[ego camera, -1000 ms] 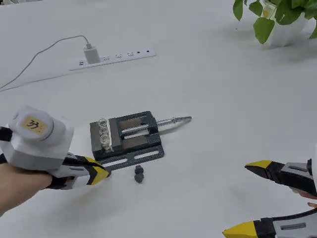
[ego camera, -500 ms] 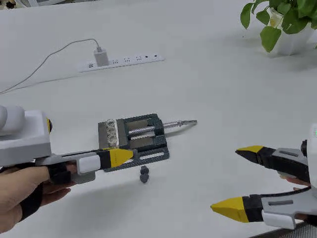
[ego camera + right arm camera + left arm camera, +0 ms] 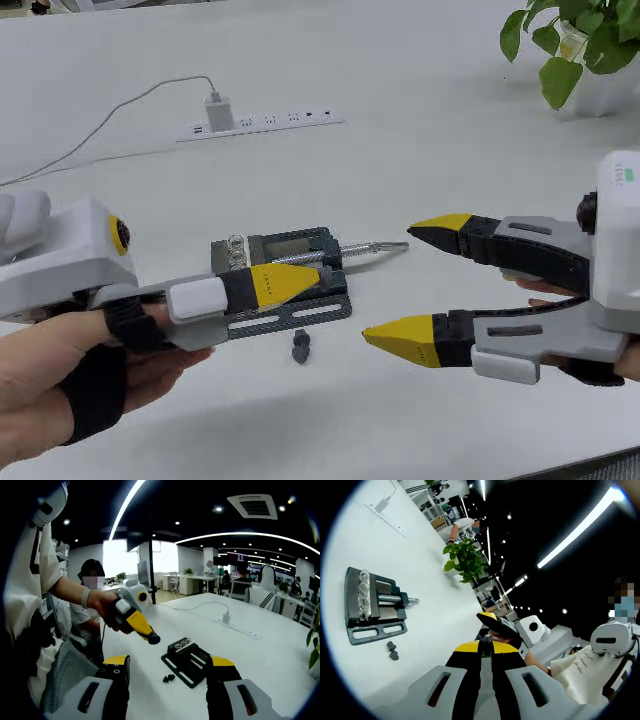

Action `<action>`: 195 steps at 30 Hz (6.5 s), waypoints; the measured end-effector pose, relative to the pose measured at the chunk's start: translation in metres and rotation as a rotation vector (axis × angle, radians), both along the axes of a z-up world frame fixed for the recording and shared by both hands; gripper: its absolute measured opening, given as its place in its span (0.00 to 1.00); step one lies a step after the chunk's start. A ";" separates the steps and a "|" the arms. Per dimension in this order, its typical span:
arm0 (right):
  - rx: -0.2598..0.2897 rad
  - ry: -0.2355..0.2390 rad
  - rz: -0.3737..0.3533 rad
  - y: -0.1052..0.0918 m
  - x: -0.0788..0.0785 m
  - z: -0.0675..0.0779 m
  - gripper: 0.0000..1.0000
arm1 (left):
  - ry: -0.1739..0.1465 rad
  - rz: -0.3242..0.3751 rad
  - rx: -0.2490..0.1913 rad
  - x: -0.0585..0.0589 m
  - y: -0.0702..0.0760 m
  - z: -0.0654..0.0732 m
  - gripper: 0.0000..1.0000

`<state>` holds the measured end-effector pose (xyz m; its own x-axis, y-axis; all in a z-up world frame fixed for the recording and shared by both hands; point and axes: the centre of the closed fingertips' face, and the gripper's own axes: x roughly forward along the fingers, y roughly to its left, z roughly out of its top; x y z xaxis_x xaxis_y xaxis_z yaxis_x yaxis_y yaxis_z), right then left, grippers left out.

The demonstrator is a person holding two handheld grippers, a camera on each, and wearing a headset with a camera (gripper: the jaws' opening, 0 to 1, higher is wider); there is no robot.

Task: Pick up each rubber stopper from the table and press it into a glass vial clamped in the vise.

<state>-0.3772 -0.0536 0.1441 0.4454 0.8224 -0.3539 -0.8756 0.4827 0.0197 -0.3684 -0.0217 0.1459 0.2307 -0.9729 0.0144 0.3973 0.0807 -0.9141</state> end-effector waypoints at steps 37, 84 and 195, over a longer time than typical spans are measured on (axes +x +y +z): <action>0.092 -0.079 0.185 0.048 -0.028 0.025 0.08 | 0.271 -0.017 -0.348 -0.028 0.009 0.013 0.03; 0.053 -0.047 0.260 0.052 -0.038 0.023 0.06 | 0.241 -0.048 -0.369 -0.039 0.014 0.012 0.04; -0.943 0.035 0.733 0.057 0.111 -0.060 0.06 | -0.789 0.085 0.999 -0.003 0.113 -0.100 0.99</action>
